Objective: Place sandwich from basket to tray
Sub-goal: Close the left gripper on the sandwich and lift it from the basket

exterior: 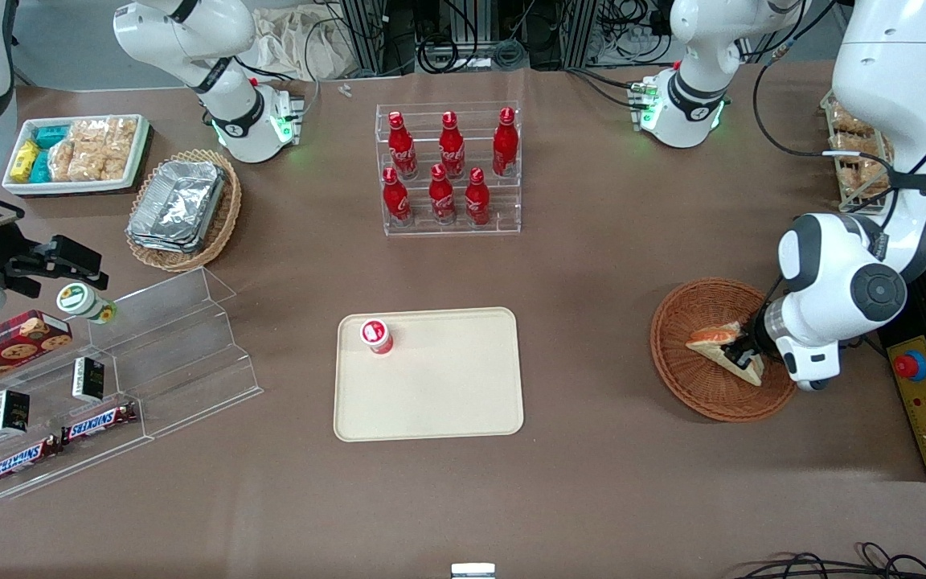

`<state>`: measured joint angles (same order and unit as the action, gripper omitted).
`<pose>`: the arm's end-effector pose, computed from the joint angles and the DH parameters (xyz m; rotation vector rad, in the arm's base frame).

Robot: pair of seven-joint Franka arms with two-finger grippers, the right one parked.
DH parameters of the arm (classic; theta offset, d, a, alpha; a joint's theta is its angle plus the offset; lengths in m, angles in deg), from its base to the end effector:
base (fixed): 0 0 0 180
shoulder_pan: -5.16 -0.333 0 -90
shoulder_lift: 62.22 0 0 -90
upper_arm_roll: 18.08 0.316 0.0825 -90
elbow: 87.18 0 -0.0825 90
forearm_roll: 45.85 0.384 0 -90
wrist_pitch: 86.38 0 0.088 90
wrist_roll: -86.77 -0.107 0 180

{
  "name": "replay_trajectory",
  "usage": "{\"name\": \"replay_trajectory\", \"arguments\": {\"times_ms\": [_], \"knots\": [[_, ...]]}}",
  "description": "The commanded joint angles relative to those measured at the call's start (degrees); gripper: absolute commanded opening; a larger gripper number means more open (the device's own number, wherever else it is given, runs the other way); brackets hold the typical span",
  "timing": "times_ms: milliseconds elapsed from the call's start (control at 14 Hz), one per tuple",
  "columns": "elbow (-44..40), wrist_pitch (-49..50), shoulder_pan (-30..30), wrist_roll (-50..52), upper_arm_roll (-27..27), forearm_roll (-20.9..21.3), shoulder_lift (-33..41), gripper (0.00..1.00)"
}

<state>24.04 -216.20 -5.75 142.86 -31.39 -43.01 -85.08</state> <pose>0.6122 -0.0186 0.2771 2.7995 1.3851 -0.1259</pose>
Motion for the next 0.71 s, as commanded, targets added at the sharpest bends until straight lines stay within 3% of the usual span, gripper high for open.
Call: {"name": "replay_trajectory", "arguments": {"times_ms": [0,357,643], "knots": [[-8.35,10.67,0.81,2.44,-0.65,1.47,0.27,0.0],[-28.74,33.55,0.81,1.83,-5.04,3.15,0.0,0.0],[-33.44,37.18,0.81,-1.77,-12.67,3.93,0.0,0.0]]}}
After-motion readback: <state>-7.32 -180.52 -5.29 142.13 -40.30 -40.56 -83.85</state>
